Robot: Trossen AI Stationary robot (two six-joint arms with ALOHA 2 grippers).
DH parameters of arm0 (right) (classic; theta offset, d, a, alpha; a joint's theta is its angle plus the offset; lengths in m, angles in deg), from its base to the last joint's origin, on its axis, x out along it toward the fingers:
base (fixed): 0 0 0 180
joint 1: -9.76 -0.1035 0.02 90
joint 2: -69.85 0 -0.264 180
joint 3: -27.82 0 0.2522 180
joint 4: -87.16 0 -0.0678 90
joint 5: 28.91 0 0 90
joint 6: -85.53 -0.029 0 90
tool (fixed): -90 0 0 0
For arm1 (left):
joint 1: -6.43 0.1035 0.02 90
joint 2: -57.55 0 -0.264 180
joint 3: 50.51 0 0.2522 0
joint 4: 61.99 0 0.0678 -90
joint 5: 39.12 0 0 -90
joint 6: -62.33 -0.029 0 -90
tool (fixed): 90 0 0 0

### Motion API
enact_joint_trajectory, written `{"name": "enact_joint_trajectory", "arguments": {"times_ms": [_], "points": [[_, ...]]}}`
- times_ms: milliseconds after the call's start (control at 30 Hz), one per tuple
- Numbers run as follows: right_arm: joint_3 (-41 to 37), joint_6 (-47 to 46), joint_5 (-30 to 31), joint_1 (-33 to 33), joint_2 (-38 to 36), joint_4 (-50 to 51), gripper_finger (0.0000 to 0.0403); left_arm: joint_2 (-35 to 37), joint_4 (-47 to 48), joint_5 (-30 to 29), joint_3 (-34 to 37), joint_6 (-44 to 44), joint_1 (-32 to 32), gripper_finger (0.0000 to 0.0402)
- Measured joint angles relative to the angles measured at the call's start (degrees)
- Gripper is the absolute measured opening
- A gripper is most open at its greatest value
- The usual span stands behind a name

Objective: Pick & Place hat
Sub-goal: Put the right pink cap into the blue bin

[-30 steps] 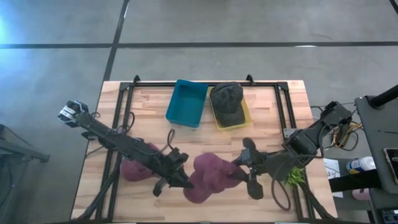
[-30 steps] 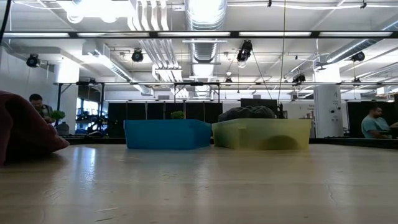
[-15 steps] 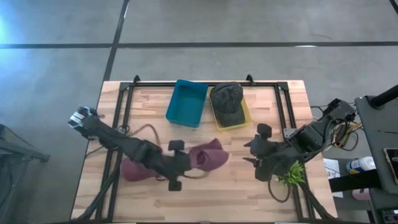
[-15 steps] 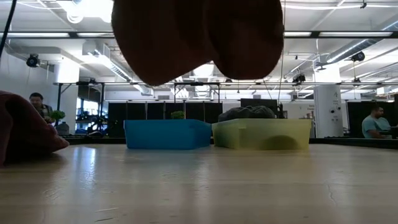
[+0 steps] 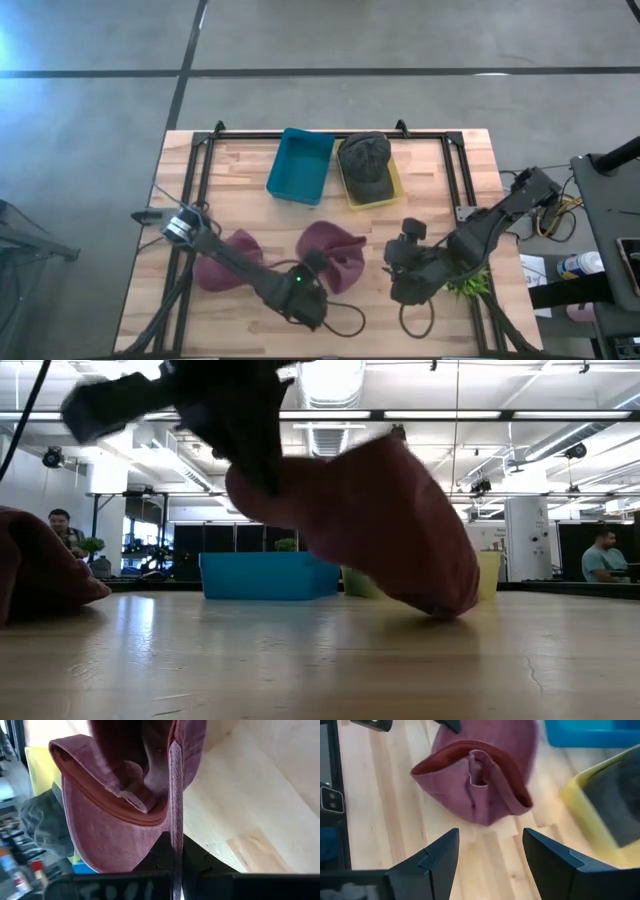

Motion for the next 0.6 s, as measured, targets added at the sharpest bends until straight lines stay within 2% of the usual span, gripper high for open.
{"name": "enact_joint_trajectory", "arguments": {"times_ms": [367, 600], "points": [[-15.56, 4.89, -0.15, -1.6, 7.2, -30.81, 0.0215, -2.54, -0.93, -2.45, 0.81, 1.99, -5.28, 0.0005], [-21.25, 7.6, -5.65, 2.0, 14.26, -54.13, 0.0185, -2.56, -4.95, -2.66, 2.77, 3.49, -6.43, 0.0005]]}}
